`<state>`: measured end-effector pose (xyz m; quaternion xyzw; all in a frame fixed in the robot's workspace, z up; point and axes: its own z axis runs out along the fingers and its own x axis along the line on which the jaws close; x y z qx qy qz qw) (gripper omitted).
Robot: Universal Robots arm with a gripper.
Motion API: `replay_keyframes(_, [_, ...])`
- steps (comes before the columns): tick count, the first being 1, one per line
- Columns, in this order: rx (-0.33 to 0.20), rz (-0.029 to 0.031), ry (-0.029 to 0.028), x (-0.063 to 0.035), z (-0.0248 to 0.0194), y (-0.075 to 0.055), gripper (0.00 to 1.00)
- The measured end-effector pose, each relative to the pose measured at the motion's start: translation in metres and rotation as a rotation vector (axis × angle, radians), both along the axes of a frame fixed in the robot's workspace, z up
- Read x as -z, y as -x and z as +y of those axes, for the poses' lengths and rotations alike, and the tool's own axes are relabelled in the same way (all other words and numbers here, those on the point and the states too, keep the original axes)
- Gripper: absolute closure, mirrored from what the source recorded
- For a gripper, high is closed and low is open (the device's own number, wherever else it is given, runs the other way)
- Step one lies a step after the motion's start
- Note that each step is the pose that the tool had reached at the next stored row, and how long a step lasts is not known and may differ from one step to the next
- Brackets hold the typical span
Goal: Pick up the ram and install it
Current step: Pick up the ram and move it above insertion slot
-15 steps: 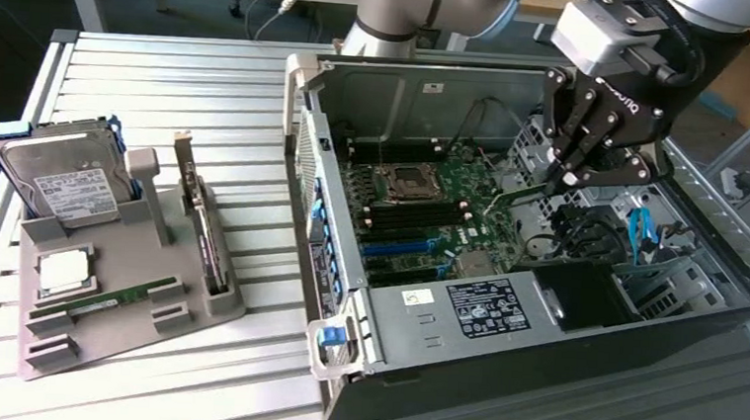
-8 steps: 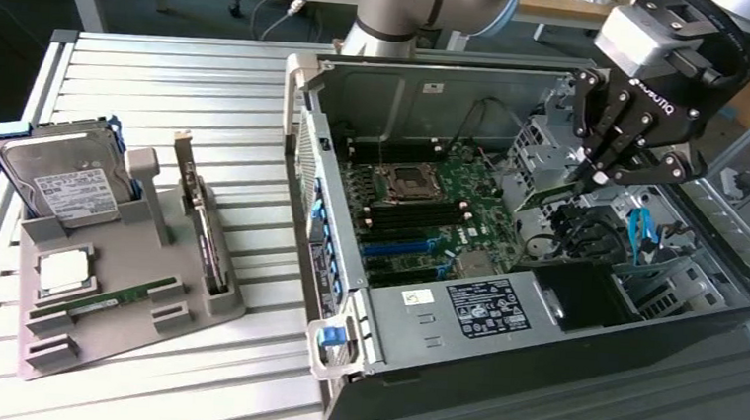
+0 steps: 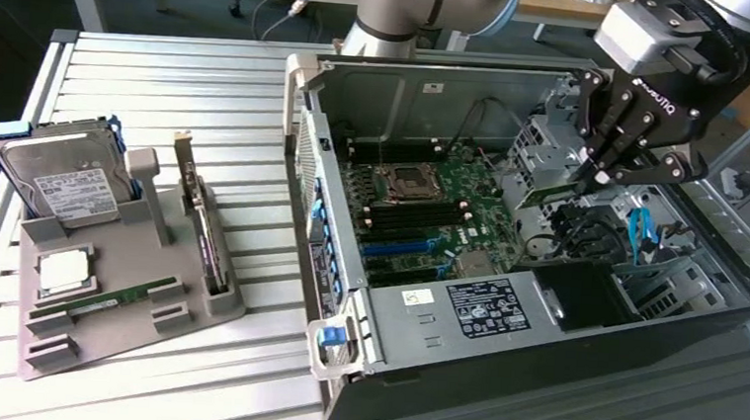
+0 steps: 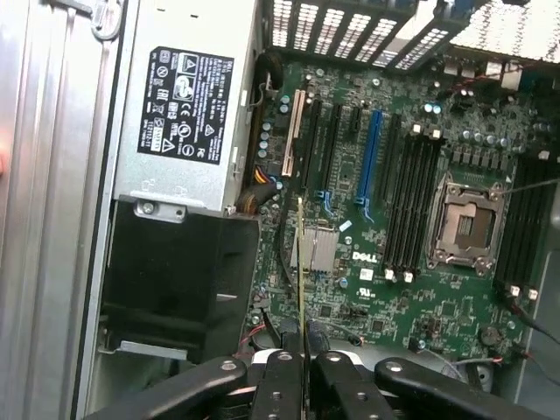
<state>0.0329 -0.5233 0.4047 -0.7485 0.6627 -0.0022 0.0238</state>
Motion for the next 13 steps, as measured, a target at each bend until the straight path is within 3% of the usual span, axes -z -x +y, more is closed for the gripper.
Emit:
replay_keyframes(2, [0.041, 0.0001, 0.0002, 0.0000, 0.0001, 0.000, 0.87])
replay_keyframes(7, [0.042, -0.0001, -0.0002, 0.0002, 0.0008, 0.000, 0.87])
replay_keyframes(10, [0.044, 0.0000, 0.0002, 0.0003, 0.0081, 0.002, 0.87])
replay_keyframes(13, [0.045, 0.0000, 0.0002, 0.0009, 0.0223, 0.002, 0.87])
